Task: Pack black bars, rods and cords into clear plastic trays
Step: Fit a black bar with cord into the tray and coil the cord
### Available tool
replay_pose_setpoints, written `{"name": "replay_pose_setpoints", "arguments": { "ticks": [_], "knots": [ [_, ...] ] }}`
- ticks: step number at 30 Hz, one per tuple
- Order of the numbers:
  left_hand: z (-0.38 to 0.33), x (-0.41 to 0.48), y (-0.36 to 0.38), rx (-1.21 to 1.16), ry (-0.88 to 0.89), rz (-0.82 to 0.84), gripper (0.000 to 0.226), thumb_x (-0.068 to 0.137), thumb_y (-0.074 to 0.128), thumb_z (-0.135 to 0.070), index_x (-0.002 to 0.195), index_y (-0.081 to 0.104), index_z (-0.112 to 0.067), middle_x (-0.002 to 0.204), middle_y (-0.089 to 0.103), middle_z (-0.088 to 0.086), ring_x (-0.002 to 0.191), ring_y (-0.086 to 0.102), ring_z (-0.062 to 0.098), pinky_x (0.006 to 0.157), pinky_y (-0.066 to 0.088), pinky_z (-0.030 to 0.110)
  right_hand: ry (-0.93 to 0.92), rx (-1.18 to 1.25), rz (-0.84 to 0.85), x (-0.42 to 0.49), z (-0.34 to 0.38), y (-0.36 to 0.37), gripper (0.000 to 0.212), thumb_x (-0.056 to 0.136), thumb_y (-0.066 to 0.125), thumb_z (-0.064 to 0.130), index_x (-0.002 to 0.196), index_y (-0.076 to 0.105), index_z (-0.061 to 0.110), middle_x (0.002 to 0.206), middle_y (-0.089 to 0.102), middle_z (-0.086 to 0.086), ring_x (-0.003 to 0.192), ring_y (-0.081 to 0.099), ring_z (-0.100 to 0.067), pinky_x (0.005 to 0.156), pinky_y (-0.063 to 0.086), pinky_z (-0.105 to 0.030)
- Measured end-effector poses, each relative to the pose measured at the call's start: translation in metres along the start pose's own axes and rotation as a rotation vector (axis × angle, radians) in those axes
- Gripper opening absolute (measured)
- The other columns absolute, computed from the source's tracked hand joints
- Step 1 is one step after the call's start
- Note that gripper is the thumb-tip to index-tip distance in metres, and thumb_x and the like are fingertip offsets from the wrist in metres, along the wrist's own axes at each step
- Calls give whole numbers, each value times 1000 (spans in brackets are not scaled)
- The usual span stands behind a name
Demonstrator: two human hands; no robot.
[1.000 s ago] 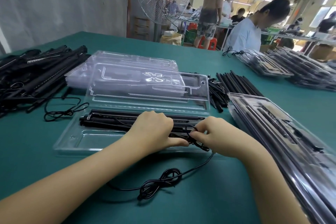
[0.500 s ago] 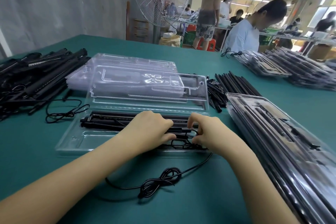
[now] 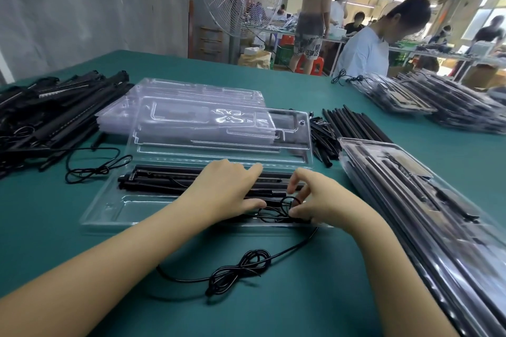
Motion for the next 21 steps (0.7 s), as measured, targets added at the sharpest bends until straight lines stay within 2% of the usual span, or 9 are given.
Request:
{"name": "replay_pose_setpoints", "arguments": {
  "ticks": [3, 6, 10, 12, 14, 16, 18, 21],
  "knots": [
    [-3, 4, 1, 3, -18, 1, 55, 84, 45, -67, 108, 41, -17, 85, 62, 3, 74, 55, 28, 57, 29, 30, -28, 106, 20, -4, 1, -7, 13, 82, 71, 23, 75, 61, 18, 76, 61, -1, 56, 60, -13, 49, 50, -23],
    [-7, 6, 0, 8, -37, -3, 56, 84, 46, -66, 109, 42, -17, 77, 57, 1, 63, 39, 24, 53, 25, 30, -6, 153, -4, -2, -1, -8, 26, 87, 65, 31, 67, 62, 14, 70, 64, -3, 57, 65, -15, 49, 51, -24],
    [-9, 8, -2, 8, -70, 41, 53, 82, 47, -68, 98, 36, -19, 61, 33, -5, 59, 35, 22, 44, 17, 28, 73, 91, -90, 5, -8, -2, 18, 84, 68, 16, 69, 59, 12, 65, 61, -4, 47, 61, -12, 42, 50, -23],
    [-11, 9, -3, 11, -89, 64, 53, 82, 48, -67, 95, 31, -19, 59, 30, -5, 58, 34, 21, 44, 18, 28, 88, 55, -126, 8, -11, 2, 17, 81, 68, 8, 70, 57, 15, 68, 57, -3, 47, 56, -13, 39, 48, -21],
    [-14, 8, -4, 23, -102, 73, 51, 84, 49, -64, 100, 36, -18, 62, 35, -4, 59, 36, 22, 47, 22, 28, 99, 14, -133, 10, -12, 5, 22, 79, 67, 2, 67, 56, 18, 71, 55, -2, 50, 53, -12, 35, 42, -16],
    [-20, 6, -6, 44, -98, 71, 50, 87, 50, -59, 110, 39, -16, 73, 52, 0, 65, 47, 25, 52, 28, 29, 119, -33, -131, 12, -11, 7, 26, 77, 66, -1, 63, 57, 18, 68, 55, 0, 50, 53, -13, 33, 41, -16],
    [-26, 3, -7, 82, -68, 65, 45, 91, 49, -53, 113, 40, -14, 85, 61, 2, 70, 56, 27, 49, 26, 28, 126, -84, -135, 12, -7, 8, 29, 76, 64, -3, 60, 55, 20, 67, 56, 0, 54, 57, -17, 40, 50, -23],
    [-32, -4, -5, 114, -8, 88, 32, 98, 41, -44, 111, 41, -15, 92, 61, 4, 76, 61, 26, 44, 16, 27, 113, -210, -147, 11, -2, 10, 34, 77, 56, -6, 58, 52, 22, 80, 60, -3, 74, 62, -25, 64, 57, -34]
  ]
}}
Point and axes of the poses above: each hand's wrist, its own x-axis towards the middle knuckle, its own y-axis out of the palm, z = x × y, the point moved 1 cm from there along x, towards the middle knuckle
